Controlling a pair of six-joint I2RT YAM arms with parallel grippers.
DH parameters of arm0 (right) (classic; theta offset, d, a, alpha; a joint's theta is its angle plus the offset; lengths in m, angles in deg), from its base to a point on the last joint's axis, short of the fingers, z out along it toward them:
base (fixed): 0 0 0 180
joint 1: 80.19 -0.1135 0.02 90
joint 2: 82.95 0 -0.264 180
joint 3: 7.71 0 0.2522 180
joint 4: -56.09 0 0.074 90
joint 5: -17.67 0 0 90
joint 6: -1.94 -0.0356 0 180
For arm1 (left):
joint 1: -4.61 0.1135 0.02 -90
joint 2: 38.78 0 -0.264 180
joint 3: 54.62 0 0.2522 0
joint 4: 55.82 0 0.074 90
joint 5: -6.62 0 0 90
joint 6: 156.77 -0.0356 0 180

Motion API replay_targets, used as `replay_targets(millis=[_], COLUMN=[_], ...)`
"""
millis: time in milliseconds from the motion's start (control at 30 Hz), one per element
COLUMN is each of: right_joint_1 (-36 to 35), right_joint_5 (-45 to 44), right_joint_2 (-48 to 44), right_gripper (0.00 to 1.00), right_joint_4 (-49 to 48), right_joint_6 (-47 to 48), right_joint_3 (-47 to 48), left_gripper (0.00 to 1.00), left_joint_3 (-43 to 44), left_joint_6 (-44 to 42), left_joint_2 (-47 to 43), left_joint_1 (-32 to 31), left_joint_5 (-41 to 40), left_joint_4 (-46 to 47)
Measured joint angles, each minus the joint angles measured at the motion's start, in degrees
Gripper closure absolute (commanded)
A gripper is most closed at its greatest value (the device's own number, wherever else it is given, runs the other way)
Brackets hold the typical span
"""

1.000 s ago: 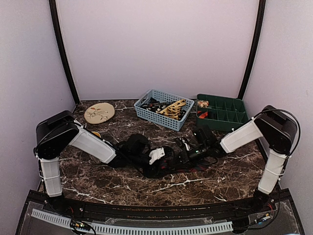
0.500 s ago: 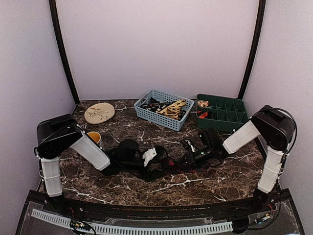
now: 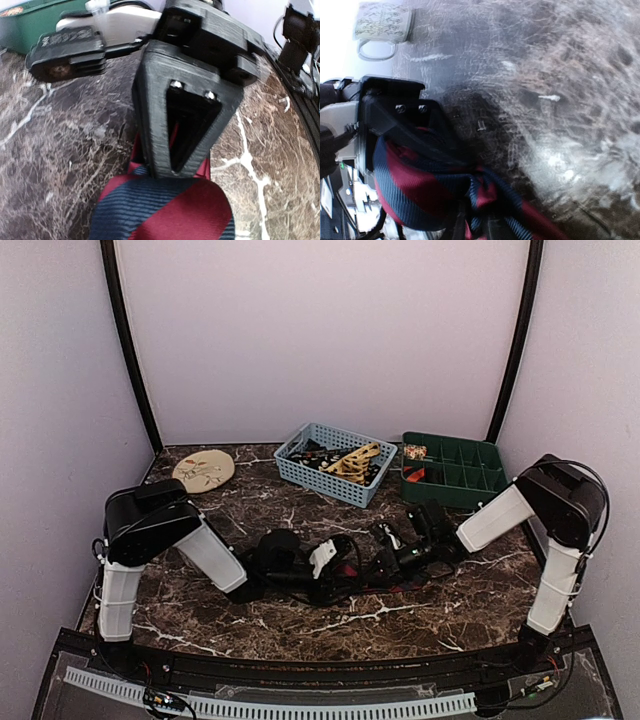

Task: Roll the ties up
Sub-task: Roll the tie at the center of the board.

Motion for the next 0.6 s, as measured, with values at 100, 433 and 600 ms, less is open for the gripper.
replay_targets(millis=[100,433,600], right_joint_1=[1.29,2.62,1.22], right_joint_5=[0.59,2.01,2.36], right_joint_2=[-1.79,-9.88,-10.56], right_gripper=[0.59,0.51,0.57], right_joint_4=[2.21,8.48,8.55], right_joint_6=[0.33,-3.54,-5.53], right_joint_3=[0.33,0.37,1.11], left_gripper=[0.76,0.76,0.76], left_joint_3=[0.24,6.43,7.10], left_joint_6=[-2.58,-10.45,-11.76], left_joint_2=[-1.31,-5.11,-5.40], left_joint_1=[-0.37,-1.73,-1.81], left_joint_5=[-0.85,-6.19,-6.60], left_joint_4=[-3.02,-21.86,-23.93])
